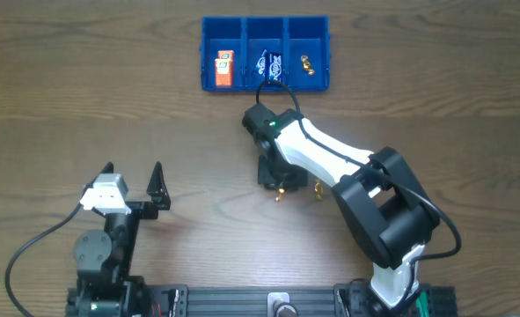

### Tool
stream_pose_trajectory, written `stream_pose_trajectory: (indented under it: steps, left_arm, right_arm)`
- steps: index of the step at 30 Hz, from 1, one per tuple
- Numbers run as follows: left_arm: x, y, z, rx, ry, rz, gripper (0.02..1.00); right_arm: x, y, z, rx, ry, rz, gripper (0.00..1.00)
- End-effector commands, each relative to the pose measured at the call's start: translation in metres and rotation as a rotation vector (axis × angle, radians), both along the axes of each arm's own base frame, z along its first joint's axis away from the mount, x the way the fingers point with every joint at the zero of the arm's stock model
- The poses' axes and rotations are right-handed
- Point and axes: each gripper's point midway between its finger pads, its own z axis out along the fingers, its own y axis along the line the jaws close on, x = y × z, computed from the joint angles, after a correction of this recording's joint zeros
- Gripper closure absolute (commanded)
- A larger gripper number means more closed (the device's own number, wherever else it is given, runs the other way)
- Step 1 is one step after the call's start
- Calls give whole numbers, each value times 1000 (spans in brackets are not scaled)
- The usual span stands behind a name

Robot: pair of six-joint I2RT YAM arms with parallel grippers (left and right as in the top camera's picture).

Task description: Sort Candies Into Trays

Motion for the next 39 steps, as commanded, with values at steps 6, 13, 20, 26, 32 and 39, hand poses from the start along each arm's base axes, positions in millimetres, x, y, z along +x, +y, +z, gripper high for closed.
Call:
stream_pose_trajectory:
  steps: [6,13,20,26,32,39]
  left_arm:
    - [-1,-2,-16,7,47,-14,20]
    - [-1,-2,-16,7,47,-14,20]
    - [-1,-2,-16,7,47,-14,20]
    - [-1,-2,-16,7,47,-14,20]
    - [-1,-2,-16,7,47,-14,20]
    - [-1,-2,-16,7,47,-14,20]
  right_arm:
    - [32,-1,54,64,-182,-15,798]
    - [125,-33,148,54,-464,-57,796]
    - [216,-64,210,-8,-753,-66,787]
    - [264,-70,186,-16,-822,-71,787]
    - [284,-72,144,-38,-797,-63,779]
    - [289,-71,133,-39,-793,-63,774]
